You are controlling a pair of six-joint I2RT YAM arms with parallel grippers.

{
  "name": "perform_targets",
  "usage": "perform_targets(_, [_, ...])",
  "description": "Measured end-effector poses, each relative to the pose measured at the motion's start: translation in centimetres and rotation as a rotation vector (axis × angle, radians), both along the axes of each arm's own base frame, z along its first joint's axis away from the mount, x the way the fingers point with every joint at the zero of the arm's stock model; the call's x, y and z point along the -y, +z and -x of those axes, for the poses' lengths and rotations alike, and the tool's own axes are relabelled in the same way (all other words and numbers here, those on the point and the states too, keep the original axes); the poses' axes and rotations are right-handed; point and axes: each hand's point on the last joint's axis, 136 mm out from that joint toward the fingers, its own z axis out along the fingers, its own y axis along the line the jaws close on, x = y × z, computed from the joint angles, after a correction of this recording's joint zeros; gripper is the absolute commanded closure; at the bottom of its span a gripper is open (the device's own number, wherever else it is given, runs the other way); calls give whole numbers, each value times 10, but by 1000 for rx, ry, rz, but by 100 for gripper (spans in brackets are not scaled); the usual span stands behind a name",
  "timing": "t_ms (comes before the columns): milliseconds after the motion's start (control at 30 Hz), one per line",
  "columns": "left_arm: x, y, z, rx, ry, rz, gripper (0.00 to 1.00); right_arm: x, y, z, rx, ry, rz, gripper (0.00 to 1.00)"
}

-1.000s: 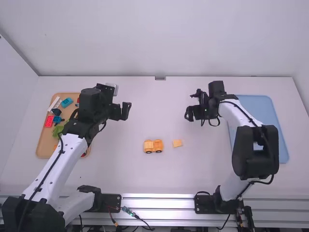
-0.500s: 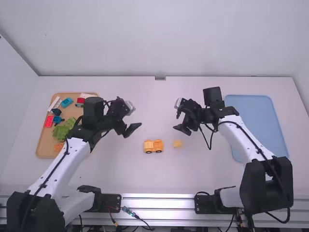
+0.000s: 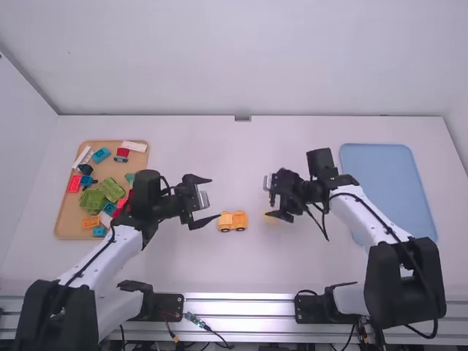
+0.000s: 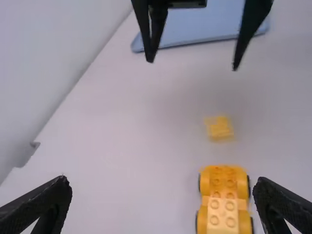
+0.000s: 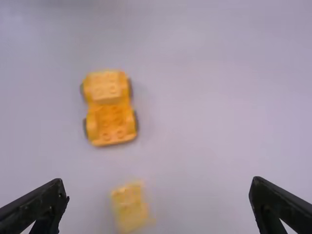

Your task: Assemble lego blocks to make yellow taxi

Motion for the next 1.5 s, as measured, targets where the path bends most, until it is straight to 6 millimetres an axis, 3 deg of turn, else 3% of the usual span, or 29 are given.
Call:
perform_targets(100, [2,-12,13,-17,-43,-5,1,-2,-23,20,19,118,-10,1])
perform_targets(233, [6,-17,26,7,-121,-7,1,-4,-47,27,43,199,-26,1])
perform_targets(533, [16,-44,12,37,-210,36,1,1,-82,22,-34,173,-25,1])
perform_targets(767, [19,-69,-4,-40,-182,92,1,9,-78,6,-100,62,-51,2])
perform_targets(1067, [21,-92,0,-135,-188,118,1,1,-77,9,-66,119,-58,0])
perform_targets(1300, [21,-99,2,-157,-187,117,1,9,-106,4,-142,111,-56,0])
perform_targets(1500, [25,-108,8,-189,-204,114,1,11,-108,12,-208,153,-79,4])
